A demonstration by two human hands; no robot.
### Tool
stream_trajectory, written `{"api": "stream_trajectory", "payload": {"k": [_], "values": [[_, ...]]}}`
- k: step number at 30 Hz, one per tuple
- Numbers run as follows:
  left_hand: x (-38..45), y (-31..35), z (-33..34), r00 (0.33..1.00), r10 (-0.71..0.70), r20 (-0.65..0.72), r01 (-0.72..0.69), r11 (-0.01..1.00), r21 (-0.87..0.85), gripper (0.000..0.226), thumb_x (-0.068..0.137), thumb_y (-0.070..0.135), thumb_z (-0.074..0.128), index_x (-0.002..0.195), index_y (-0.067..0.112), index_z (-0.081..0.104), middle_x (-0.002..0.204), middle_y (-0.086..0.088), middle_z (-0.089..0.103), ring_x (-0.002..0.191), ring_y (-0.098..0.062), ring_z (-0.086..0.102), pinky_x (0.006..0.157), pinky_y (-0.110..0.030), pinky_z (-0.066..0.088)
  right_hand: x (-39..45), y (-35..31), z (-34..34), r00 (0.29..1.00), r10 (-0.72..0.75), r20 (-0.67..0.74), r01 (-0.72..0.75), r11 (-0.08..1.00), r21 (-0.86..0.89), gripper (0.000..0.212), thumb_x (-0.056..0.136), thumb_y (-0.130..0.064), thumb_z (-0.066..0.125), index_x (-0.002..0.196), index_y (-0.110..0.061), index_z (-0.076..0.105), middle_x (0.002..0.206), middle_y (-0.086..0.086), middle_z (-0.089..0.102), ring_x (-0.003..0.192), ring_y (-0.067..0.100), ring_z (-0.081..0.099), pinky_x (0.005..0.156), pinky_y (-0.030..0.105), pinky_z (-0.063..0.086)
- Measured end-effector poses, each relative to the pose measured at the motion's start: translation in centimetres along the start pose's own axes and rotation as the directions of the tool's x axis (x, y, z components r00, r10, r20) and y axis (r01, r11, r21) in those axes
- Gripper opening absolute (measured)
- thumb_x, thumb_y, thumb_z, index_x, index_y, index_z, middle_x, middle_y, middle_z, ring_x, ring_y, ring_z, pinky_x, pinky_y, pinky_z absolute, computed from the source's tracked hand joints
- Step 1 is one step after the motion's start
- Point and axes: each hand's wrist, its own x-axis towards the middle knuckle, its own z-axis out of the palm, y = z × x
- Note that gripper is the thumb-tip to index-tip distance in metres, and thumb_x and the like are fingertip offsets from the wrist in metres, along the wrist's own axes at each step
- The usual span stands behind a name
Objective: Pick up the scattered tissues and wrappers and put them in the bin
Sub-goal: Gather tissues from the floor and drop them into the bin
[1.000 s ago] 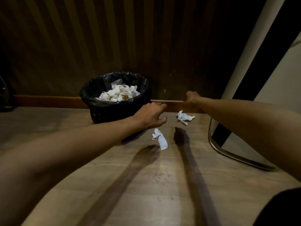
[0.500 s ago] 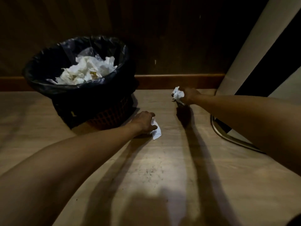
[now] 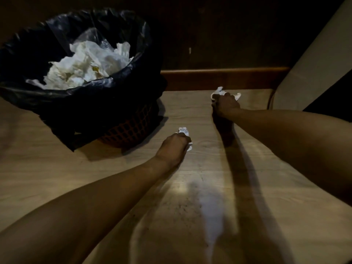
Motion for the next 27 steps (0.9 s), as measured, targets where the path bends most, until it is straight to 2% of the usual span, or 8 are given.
{"api": "stream_trajectory", "payload": {"k": [4,7,9,12,15,19,23,27], "values": [[0.5,-0.3,-0.2,1.0,-0.019,0.02,0.02,1.0,-0.022,0.017,0.088,0.015,0.064,0.072,0.008,0.06,0.085,-0.01,0.064,0.082,-0.029,0.065,0.07,-0.028,0.046,-0.6,-0.3,0.3,0.989,-0.066,-0.13,0.064,0.998,-0.02,0.049,0.092,-0.001,0.051,0.141,-0.007,0.05,0.122,0.019,0.064,0.114,0.037,0.059,0.103,0.052,0.039],[0.6,-0.1,-0.6,0.999,-0.032,0.025,0.032,0.999,-0.012,0.025,0.082,0.011,0.068,0.066,0.012,0.05,0.085,-0.011,0.06,0.082,-0.028,0.061,0.066,-0.024,0.033,-0.9,-0.3,-0.2,0.986,-0.063,-0.153,0.067,0.997,0.024,0.036,0.094,-0.004,0.052,0.127,-0.011,0.066,0.113,0.02,0.07,0.107,0.038,0.063,0.105,0.05,0.043],[0.4,-0.2,-0.6,0.999,-0.038,0.017,0.038,0.999,0.005,0.026,0.08,0.011,0.069,0.064,0.015,0.049,0.084,-0.001,0.058,0.081,-0.024,0.063,0.066,-0.022,0.033,-1.5,0.0,-0.6,0.989,-0.064,-0.132,0.072,0.996,0.058,0.024,0.094,-0.012,0.055,0.109,-0.008,0.074,0.105,0.02,0.071,0.097,0.038,0.066,0.09,0.041,0.05],[-0.2,-0.3,-0.9,0.993,-0.12,0.013,0.12,0.993,-0.006,0.004,0.08,0.01,0.068,0.076,0.012,0.068,0.091,-0.004,0.067,0.086,-0.023,0.067,0.071,-0.02,0.039,-2.7,0.2,-1.4,0.995,-0.093,-0.047,0.095,0.994,0.047,0.019,0.09,-0.014,0.058,0.097,-0.006,0.074,0.097,0.02,0.072,0.087,0.036,0.066,0.076,0.036,0.051],[-0.9,0.2,-1.7,0.976,-0.175,0.133,0.167,0.983,0.071,0.009,0.08,0.013,0.072,0.089,0.012,0.075,0.099,-0.007,0.073,0.094,-0.023,0.069,0.072,-0.018,0.035,-4.2,-0.5,-2.7,0.994,-0.101,0.049,0.1,0.995,0.016,0.015,0.091,-0.016,0.062,0.096,-0.006,0.072,0.093,0.017,0.07,0.077,0.029,0.06,0.07,0.031,0.046],[-2.8,1.0,-3.4,0.944,-0.2,0.262,0.164,0.975,0.152,0.016,0.076,0.01,0.074,0.092,0.011,0.076,0.101,-0.008,0.076,0.096,-0.023,0.071,0.075,-0.024,0.051,-6.1,-2.4,-5.0,0.972,-0.187,0.141,0.195,0.98,-0.042,0.017,0.09,-0.019,0.066,0.101,-0.007,0.072,0.098,0.015,0.07,0.083,0.025,0.06,0.075,0.033,0.049],[-5.2,1.9,-7.1,0.964,-0.133,0.232,0.089,0.978,0.19,0.017,0.081,0.011,0.072,0.098,0.009,0.075,0.104,-0.011,0.075,0.099,-0.026,0.07,0.084,-0.031,0.056,-7.5,-5.0,-8.4,0.946,-0.28,0.165,0.292,0.954,-0.059,0.021,0.089,-0.011,0.067,0.109,-0.009,0.071,0.107,0.012,0.071,0.096,0.024,0.065,0.086,0.037,0.054],[-7.8,2.7,-12.2,0.988,-0.088,0.124,0.058,0.973,0.225,0.018,0.082,0.008,0.068,0.099,0.012,0.073,0.105,-0.008,0.073,0.1,-0.023,0.069,0.085,-0.032,0.057,-9.2,-7.3,-11.7,0.93,-0.33,0.161,0.344,0.936,-0.068,0.024,0.088,-0.011,0.07,0.112,-0.012,0.067,0.107,0.002,0.066,0.097,0.019,0.062,0.084,0.036,0.055]]}}
